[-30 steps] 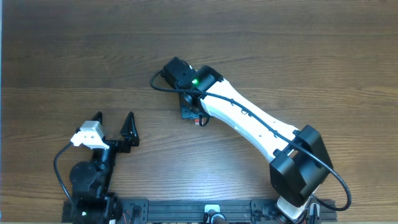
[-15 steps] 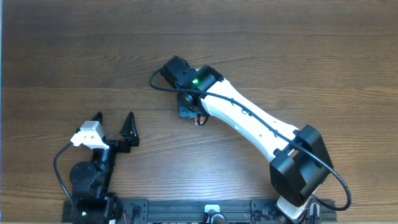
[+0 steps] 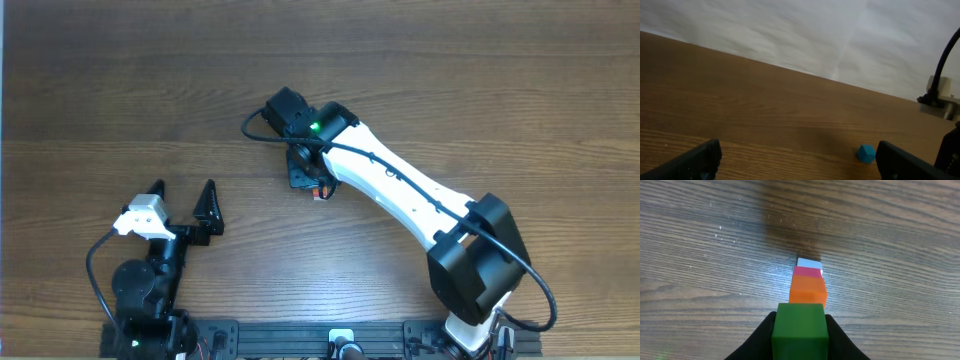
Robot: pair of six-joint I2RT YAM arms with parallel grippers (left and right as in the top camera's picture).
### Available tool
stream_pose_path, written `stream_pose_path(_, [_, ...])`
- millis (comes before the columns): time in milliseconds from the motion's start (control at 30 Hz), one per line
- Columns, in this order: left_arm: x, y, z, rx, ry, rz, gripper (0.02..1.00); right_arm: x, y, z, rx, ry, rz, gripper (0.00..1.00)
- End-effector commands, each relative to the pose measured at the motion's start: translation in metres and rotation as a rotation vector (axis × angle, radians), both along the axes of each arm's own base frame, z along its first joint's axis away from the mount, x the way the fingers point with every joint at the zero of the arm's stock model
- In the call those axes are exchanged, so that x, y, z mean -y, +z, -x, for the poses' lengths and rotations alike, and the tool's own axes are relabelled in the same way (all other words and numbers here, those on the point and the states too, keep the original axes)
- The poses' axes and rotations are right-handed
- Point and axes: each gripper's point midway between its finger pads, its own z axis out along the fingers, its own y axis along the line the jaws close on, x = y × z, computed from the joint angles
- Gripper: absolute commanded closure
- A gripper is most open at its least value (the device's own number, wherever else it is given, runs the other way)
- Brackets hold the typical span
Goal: Stack Cubes
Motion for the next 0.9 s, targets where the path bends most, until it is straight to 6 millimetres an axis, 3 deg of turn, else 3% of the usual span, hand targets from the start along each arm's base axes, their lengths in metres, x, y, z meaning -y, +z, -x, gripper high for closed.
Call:
stream_pose_path(33, [0.002,-0.002,0.000,0.000,-0.011,-0.013,0.018,0.003,-0.009,0.001,-0.026,0.002,0.010,0.860])
stream_pose_path(900, [0.002,-0.002,0.000,0.000,-0.011,-0.013,0.018,0.005,-0.020,0.000,-0.048,-0.034,0.026,0.822])
